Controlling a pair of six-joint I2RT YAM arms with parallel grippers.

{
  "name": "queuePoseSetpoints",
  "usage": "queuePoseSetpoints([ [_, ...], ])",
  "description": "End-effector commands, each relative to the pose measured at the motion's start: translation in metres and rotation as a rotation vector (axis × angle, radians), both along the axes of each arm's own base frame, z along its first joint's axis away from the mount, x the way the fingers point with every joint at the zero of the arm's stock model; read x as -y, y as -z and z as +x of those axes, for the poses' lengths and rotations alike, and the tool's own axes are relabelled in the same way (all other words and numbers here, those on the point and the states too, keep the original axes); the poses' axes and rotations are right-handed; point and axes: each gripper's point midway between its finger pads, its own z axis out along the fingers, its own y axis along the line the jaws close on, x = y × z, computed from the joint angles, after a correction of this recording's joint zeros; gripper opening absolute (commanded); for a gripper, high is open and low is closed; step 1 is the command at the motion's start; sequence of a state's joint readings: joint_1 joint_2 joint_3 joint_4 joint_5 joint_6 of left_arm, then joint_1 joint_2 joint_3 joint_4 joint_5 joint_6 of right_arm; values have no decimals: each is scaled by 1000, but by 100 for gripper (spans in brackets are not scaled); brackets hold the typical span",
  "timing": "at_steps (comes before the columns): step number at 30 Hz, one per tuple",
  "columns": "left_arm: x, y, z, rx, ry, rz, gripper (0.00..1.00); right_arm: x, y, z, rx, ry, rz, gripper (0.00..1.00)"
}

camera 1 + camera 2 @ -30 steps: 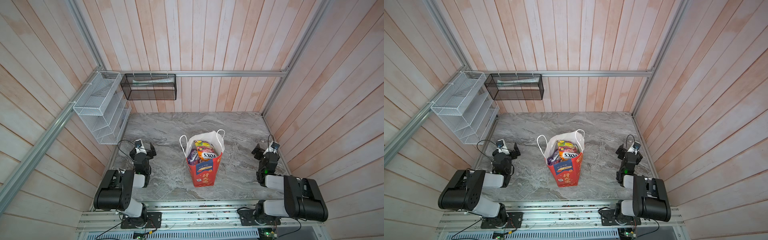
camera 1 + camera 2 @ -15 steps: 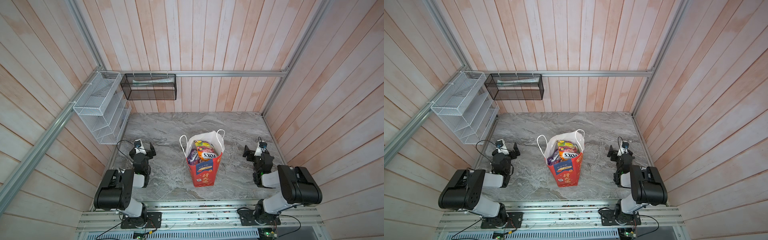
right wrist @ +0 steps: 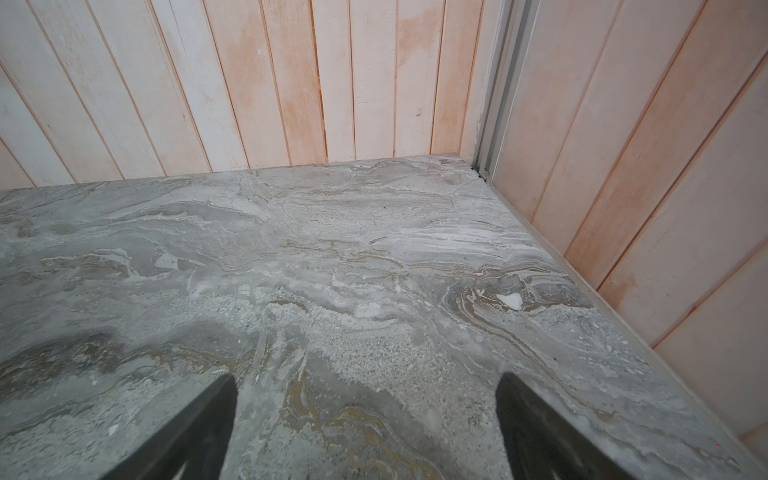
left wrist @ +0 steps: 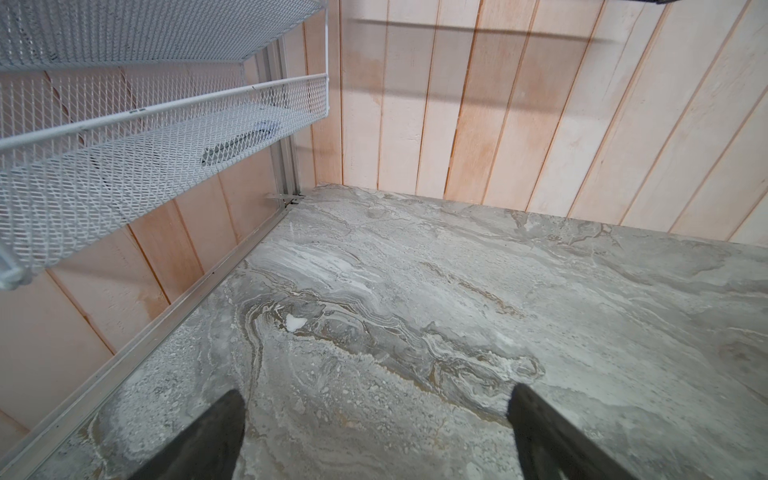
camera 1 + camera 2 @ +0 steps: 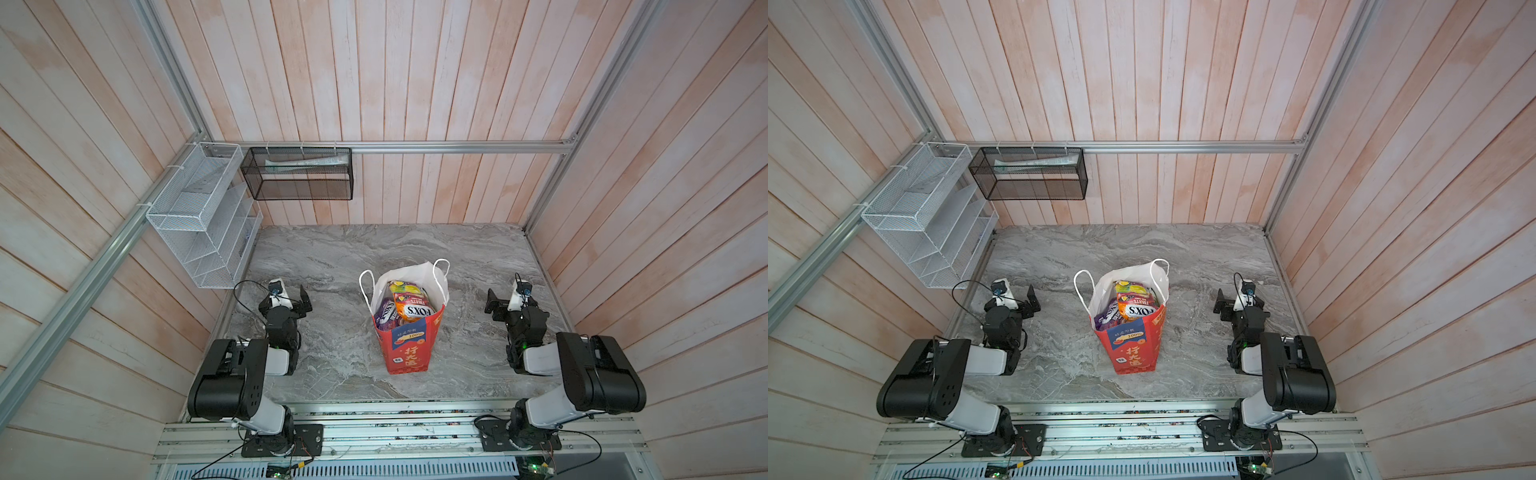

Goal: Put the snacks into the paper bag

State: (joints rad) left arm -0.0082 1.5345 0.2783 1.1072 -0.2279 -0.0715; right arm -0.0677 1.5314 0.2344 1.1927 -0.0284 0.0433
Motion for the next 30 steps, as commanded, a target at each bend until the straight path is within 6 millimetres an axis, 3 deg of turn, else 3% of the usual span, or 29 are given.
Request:
queuePoseSetpoints([
  [1, 2, -2, 1, 9, 16, 0, 100, -3, -9, 4, 21, -13, -16, 98],
  [30, 4, -2, 2, 5, 17, 5, 100, -6, -9, 5, 19, -4, -35, 98],
])
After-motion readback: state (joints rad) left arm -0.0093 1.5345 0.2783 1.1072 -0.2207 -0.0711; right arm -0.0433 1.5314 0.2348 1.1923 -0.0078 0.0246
